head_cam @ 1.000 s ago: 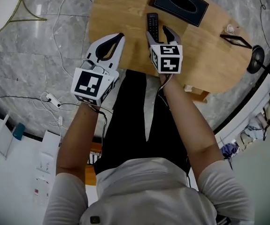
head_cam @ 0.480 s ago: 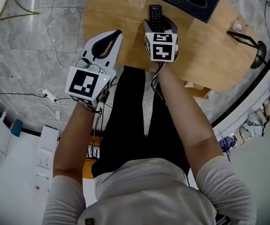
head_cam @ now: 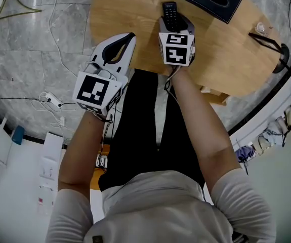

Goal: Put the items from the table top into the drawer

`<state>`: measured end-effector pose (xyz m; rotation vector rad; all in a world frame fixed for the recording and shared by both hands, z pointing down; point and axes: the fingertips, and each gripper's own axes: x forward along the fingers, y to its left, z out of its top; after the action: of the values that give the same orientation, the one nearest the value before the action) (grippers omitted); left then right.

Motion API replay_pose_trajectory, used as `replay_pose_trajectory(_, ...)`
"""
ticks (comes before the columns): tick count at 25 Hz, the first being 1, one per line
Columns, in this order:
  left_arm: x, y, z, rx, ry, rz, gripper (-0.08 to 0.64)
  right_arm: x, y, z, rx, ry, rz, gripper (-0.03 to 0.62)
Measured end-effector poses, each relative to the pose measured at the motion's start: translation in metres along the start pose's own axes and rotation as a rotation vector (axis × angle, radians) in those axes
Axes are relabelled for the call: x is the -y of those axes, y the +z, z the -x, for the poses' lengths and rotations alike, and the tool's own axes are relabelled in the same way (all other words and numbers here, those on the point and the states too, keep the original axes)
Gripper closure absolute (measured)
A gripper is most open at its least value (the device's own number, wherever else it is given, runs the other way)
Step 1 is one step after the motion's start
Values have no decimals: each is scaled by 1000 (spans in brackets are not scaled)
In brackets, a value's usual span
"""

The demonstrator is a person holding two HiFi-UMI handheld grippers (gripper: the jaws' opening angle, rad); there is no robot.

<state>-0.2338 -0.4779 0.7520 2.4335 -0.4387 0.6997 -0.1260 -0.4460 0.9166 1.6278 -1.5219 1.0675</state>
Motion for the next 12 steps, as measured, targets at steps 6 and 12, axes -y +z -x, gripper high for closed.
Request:
replay_pose_trajectory(6, 6, -1, 0, -10, -13, -8, 551, 2, 0, 6, 12, 11, -33, 360)
replay_pose_trajectory(12, 29, 4, -6, -22, -45, -39, 551, 15, -19, 30, 2, 7, -48, 362)
